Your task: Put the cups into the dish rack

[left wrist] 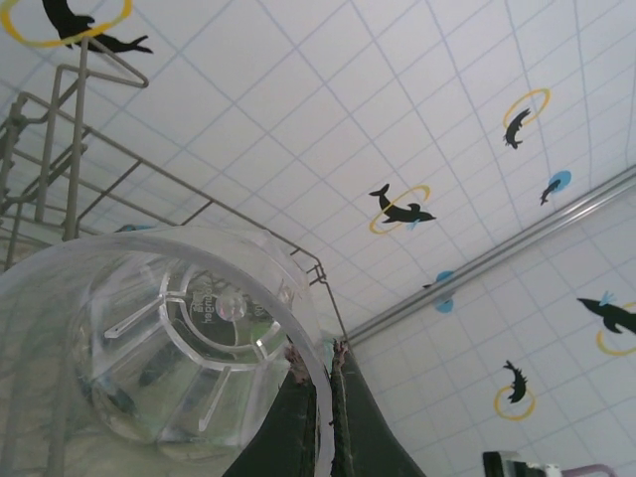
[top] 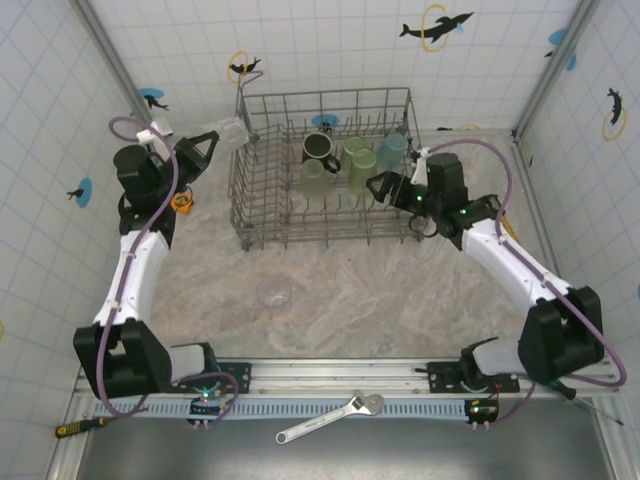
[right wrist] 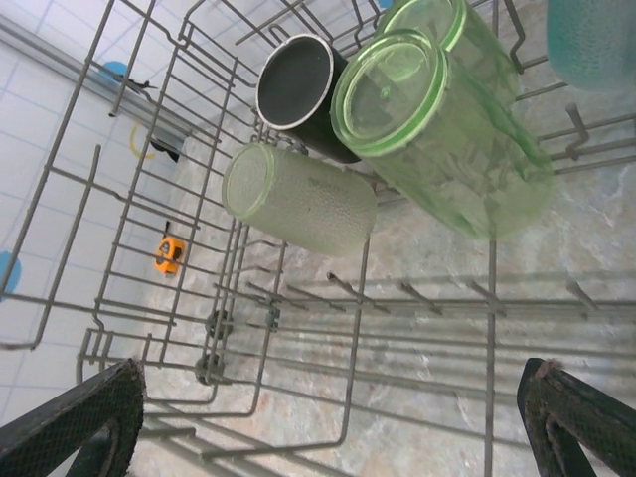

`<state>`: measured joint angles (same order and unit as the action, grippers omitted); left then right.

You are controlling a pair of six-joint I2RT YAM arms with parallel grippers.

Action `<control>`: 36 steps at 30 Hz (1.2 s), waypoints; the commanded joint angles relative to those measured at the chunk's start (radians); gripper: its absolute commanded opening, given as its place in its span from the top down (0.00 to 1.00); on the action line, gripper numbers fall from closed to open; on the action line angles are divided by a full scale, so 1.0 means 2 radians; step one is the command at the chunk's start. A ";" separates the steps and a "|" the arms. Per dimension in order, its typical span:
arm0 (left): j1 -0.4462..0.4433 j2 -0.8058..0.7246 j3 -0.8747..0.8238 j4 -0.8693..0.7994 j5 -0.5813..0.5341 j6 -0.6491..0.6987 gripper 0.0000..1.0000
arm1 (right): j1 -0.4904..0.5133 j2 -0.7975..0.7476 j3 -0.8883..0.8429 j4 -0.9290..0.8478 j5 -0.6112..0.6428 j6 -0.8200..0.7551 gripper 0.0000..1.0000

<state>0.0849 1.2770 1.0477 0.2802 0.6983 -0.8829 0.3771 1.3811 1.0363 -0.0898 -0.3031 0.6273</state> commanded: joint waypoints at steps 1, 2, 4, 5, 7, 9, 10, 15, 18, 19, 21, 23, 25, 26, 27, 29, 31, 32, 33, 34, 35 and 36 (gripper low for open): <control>-0.007 0.010 0.013 0.088 0.026 -0.055 1.00 | -0.007 0.026 0.023 0.058 -0.052 0.020 0.00; -0.010 0.014 0.016 0.092 0.026 -0.057 1.00 | -0.007 0.031 0.024 0.070 -0.058 0.024 0.00; -0.020 0.027 0.026 0.094 0.028 -0.060 1.00 | -0.007 0.046 0.027 0.106 -0.075 0.040 0.00; -0.026 0.034 0.031 0.095 0.028 -0.063 1.00 | -0.006 0.051 0.027 0.119 -0.082 0.047 0.00; -0.036 0.043 0.033 0.114 0.032 -0.076 1.00 | -0.006 0.061 0.026 0.151 -0.095 0.065 0.00; -0.047 0.051 0.033 0.128 0.030 -0.083 1.00 | -0.006 0.070 0.028 0.176 -0.104 0.077 0.00; -0.053 0.056 0.036 0.129 0.027 -0.083 1.00 | -0.005 0.075 0.030 0.185 -0.106 0.083 0.00; -0.078 0.077 0.042 0.139 0.023 -0.094 1.00 | -0.005 0.103 0.055 0.202 -0.113 0.098 0.00; -0.089 0.083 0.040 0.140 0.014 -0.090 1.00 | -0.003 0.120 0.060 0.235 -0.122 0.126 0.00; -0.092 0.085 0.039 0.140 0.013 -0.090 1.00 | -0.002 0.128 0.060 0.255 -0.127 0.143 0.00; -0.096 0.089 0.038 0.144 0.012 -0.092 1.00 | 0.001 0.139 0.059 0.286 -0.131 0.172 0.00; -0.100 0.095 0.035 0.154 0.009 -0.098 1.00 | 0.009 0.150 0.065 0.309 -0.131 0.189 0.00; -0.105 0.102 0.034 0.167 0.009 -0.104 1.00 | 0.018 0.157 0.076 0.311 -0.124 0.197 0.00; -0.107 0.105 0.035 0.168 0.008 -0.106 1.00 | 0.023 0.160 0.082 0.310 -0.117 0.199 0.00; -0.109 0.109 0.038 0.169 0.008 -0.109 1.00 | 0.028 0.163 0.087 0.310 -0.110 0.203 0.00; -0.113 0.116 0.039 0.178 0.010 -0.113 1.00 | 0.037 0.170 0.096 0.311 -0.099 0.215 0.00; -0.118 0.120 0.037 0.185 0.008 -0.113 1.00 | 0.043 0.179 0.103 0.316 -0.090 0.236 0.00; -0.119 0.120 0.035 0.186 0.007 -0.112 1.00 | 0.045 0.183 0.105 0.323 -0.087 0.246 0.00; -0.121 0.122 0.033 0.191 0.007 -0.112 1.00 | 0.047 0.187 0.107 0.331 -0.084 0.258 0.00; -0.122 0.124 0.031 0.197 0.007 -0.112 1.00 | 0.049 0.191 0.108 0.338 -0.079 0.270 0.00; -0.124 0.125 0.029 0.200 0.006 -0.112 1.00 | 0.051 0.195 0.110 0.345 -0.075 0.279 0.00; -0.125 0.126 0.027 0.204 0.005 -0.114 1.00 | 0.054 0.200 0.114 0.349 -0.069 0.291 0.01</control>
<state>-0.1574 1.5246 1.0966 0.5797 0.7166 -1.1015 0.4755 1.7447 1.2182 0.5243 -0.4881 1.1194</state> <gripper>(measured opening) 0.060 0.996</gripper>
